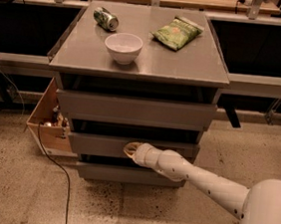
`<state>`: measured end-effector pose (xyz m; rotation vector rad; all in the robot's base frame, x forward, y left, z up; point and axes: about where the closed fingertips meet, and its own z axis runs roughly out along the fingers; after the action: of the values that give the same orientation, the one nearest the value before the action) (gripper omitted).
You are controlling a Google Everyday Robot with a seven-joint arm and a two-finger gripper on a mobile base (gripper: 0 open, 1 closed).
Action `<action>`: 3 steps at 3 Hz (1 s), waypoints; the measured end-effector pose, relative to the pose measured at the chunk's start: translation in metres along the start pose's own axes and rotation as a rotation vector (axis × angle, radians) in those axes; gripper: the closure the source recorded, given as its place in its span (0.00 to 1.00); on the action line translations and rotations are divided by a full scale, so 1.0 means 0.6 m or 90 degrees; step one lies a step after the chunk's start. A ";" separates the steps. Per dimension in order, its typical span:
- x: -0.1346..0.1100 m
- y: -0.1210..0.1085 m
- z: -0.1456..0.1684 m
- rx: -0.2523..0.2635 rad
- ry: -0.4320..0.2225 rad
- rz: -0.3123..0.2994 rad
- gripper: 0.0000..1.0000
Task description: Close middle drawer
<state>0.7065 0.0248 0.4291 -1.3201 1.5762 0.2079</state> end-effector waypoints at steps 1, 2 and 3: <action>-0.005 -0.012 0.010 0.012 -0.011 -0.008 1.00; -0.005 -0.013 0.009 0.014 -0.013 -0.008 1.00; 0.005 -0.006 -0.021 -0.012 0.003 0.005 1.00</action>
Offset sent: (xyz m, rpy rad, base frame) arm 0.0161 -0.0006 0.0076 0.0064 -0.0466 -0.0081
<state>0.7025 0.0132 0.4339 -1.3302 1.5875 0.2250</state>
